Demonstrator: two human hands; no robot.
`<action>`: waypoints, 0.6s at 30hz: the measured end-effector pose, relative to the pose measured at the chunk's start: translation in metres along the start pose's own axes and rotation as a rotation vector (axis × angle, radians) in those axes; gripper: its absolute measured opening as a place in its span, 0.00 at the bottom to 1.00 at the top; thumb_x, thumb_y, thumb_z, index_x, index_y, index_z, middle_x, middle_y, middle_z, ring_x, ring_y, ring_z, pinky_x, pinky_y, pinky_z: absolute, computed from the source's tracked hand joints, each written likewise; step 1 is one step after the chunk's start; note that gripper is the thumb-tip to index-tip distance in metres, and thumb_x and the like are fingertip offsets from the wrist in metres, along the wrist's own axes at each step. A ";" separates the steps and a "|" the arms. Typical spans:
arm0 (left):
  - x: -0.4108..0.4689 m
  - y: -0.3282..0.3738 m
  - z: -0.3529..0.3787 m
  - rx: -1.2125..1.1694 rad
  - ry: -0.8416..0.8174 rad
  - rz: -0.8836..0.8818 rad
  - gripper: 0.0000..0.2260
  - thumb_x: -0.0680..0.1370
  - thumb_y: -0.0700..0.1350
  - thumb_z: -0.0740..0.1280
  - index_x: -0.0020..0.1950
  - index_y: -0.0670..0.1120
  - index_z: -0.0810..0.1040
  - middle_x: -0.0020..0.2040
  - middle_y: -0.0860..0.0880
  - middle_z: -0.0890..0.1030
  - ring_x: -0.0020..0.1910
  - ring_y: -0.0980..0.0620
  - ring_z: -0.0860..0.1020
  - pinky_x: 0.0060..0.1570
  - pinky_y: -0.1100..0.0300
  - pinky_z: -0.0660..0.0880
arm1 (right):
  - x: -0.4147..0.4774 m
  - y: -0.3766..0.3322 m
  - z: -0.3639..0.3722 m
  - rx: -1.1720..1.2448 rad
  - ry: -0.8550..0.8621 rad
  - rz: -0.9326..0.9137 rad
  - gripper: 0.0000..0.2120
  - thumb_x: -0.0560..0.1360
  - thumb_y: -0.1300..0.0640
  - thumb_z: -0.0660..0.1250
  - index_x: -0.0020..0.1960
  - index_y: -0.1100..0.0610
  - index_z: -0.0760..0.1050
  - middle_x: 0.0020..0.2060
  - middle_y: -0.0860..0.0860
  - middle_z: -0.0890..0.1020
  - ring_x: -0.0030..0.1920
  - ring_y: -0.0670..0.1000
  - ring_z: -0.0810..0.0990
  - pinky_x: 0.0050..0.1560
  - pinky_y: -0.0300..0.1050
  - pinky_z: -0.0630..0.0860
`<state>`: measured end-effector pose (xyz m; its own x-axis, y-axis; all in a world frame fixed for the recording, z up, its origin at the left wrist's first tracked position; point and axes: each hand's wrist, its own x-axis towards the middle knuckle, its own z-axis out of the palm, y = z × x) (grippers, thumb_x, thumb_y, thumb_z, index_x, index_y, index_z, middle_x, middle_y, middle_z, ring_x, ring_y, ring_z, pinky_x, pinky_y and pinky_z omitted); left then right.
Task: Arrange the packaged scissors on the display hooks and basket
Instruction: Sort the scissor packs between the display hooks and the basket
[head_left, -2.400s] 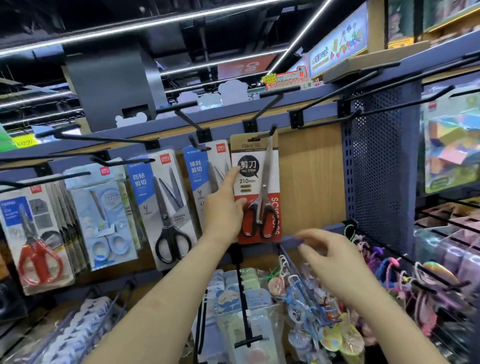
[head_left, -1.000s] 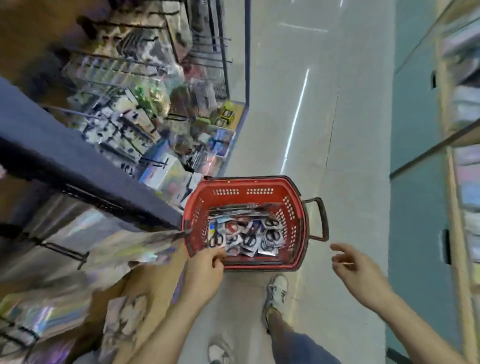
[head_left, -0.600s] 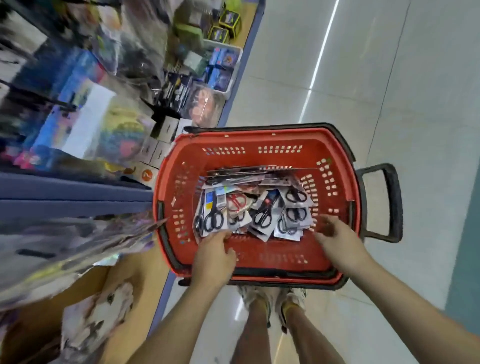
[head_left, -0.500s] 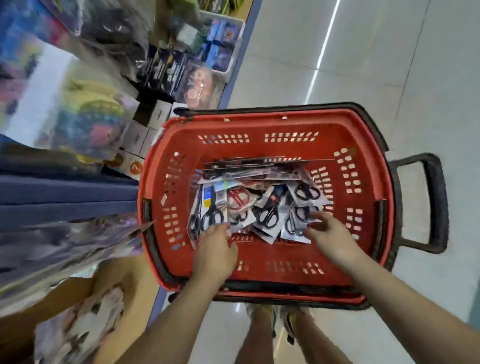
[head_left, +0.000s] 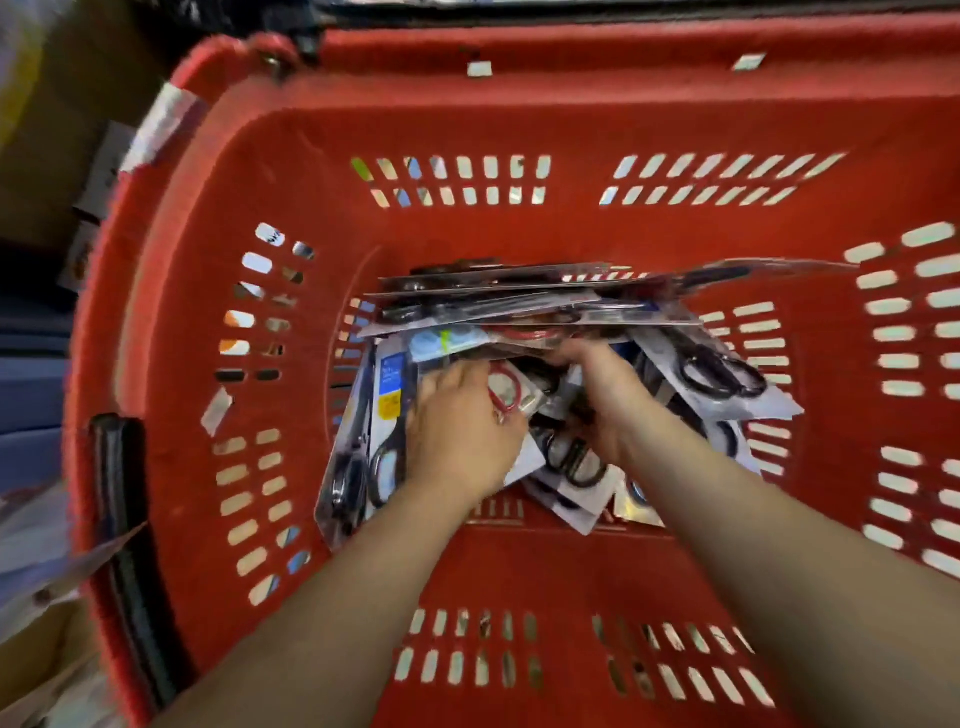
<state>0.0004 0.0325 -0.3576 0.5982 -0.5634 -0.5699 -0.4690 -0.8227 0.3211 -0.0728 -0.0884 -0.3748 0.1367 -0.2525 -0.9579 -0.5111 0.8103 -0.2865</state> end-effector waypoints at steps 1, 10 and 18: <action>0.003 0.004 -0.006 -0.112 0.038 -0.046 0.21 0.76 0.50 0.64 0.68 0.47 0.74 0.65 0.47 0.76 0.66 0.43 0.70 0.64 0.52 0.68 | 0.003 -0.002 -0.005 0.030 -0.048 0.025 0.06 0.72 0.54 0.66 0.47 0.54 0.76 0.36 0.50 0.78 0.36 0.50 0.76 0.40 0.43 0.73; 0.024 0.039 -0.006 -1.588 -0.057 -0.836 0.08 0.80 0.42 0.67 0.58 0.41 0.76 0.45 0.46 0.80 0.44 0.51 0.80 0.50 0.58 0.77 | 0.027 0.004 0.022 0.188 0.161 0.014 0.15 0.70 0.58 0.74 0.55 0.61 0.80 0.45 0.59 0.86 0.42 0.59 0.86 0.41 0.54 0.84; 0.029 0.034 -0.007 -1.381 0.090 -0.939 0.14 0.74 0.41 0.73 0.58 0.40 0.78 0.44 0.43 0.81 0.30 0.51 0.75 0.20 0.68 0.69 | -0.036 0.018 0.000 0.157 0.151 -0.050 0.08 0.76 0.60 0.70 0.40 0.58 0.74 0.28 0.52 0.78 0.15 0.41 0.68 0.17 0.31 0.61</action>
<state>0.0060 -0.0122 -0.3576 0.3762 0.1682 -0.9111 0.9064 -0.2705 0.3244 -0.0866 -0.0650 -0.3456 0.0239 -0.3608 -0.9323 -0.3669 0.8644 -0.3439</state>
